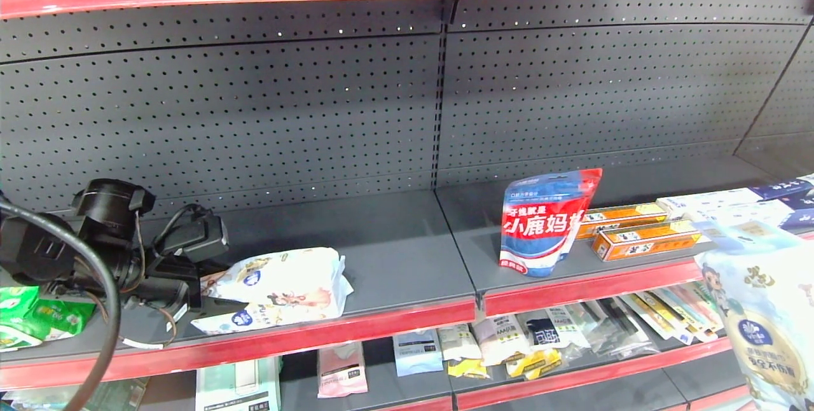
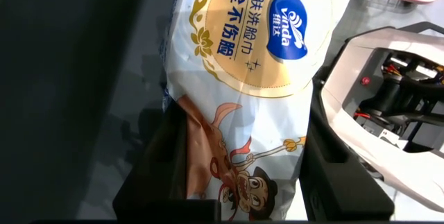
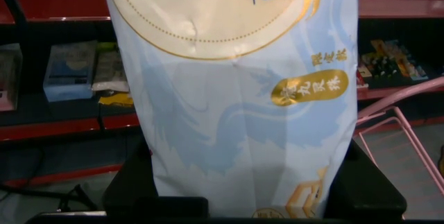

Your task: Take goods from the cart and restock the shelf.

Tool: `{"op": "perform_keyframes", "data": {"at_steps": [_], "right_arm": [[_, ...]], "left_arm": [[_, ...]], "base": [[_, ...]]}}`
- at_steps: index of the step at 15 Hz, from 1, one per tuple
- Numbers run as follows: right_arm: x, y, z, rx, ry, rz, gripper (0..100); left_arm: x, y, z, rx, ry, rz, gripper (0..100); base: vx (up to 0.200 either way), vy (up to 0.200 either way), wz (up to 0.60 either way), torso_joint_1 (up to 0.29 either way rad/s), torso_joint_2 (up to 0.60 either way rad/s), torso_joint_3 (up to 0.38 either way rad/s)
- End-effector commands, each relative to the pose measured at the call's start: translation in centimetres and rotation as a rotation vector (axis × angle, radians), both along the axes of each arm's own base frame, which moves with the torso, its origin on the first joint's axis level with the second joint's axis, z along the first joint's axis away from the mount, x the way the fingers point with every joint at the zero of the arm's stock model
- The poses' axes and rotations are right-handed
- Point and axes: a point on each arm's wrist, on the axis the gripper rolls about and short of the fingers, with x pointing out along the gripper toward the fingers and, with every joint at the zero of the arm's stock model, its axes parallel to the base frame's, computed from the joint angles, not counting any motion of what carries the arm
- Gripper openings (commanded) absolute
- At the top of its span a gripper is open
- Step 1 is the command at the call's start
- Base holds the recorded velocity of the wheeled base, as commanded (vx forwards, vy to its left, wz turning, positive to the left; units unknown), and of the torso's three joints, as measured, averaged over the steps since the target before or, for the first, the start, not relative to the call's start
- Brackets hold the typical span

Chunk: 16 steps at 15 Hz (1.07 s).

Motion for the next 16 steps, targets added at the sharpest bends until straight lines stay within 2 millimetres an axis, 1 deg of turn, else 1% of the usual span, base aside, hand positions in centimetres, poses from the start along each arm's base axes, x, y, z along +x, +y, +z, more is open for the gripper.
{"op": "perform_keyframes", "data": {"at_steps": [1,5,6,11,13,14,15,16], "right_arm": [[0.0,0.0,0.0,-0.001,0.000,0.000,0],[0.0,0.0,0.0,-0.001,0.000,0.000,0],[0.0,0.0,0.0,-0.001,0.000,0.000,0],[0.0,0.0,0.0,0.000,0.002,0.000,0],[0.0,0.0,0.0,0.000,0.002,0.000,0],[0.0,0.0,0.0,0.000,0.002,0.000,0],[0.0,0.0,0.0,-0.001,0.000,0.000,0],[0.0,0.0,0.0,-0.001,0.000,0.000,0]], "left_arm": [[0.0,0.0,0.0,0.003,-0.002,0.002,0],[0.1,0.0,0.0,0.005,-0.003,0.003,0],[0.1,0.0,0.0,0.005,-0.003,0.003,100],[0.0,0.1,0.1,0.003,-0.005,0.007,100],[-0.1,0.0,0.8,-0.018,-0.005,0.039,100],[-0.1,0.0,0.8,-0.020,-0.003,0.041,100],[-0.5,-0.3,1.7,-0.057,-0.002,0.076,100],[-0.6,-0.5,2.2,-0.069,-0.007,0.084,100]], "base": [[0.000,0.000,0.00,0.000,0.00,0.000],[0.000,0.000,0.00,0.000,0.00,0.000],[0.000,0.000,0.00,0.000,0.00,0.000],[0.000,0.000,0.00,0.000,0.00,0.000],[0.000,0.000,0.00,0.000,0.00,0.000],[0.000,0.000,0.00,0.000,0.00,0.000],[0.000,0.000,0.00,0.000,0.00,0.000],[0.000,0.000,0.00,0.000,0.00,0.000]]}}
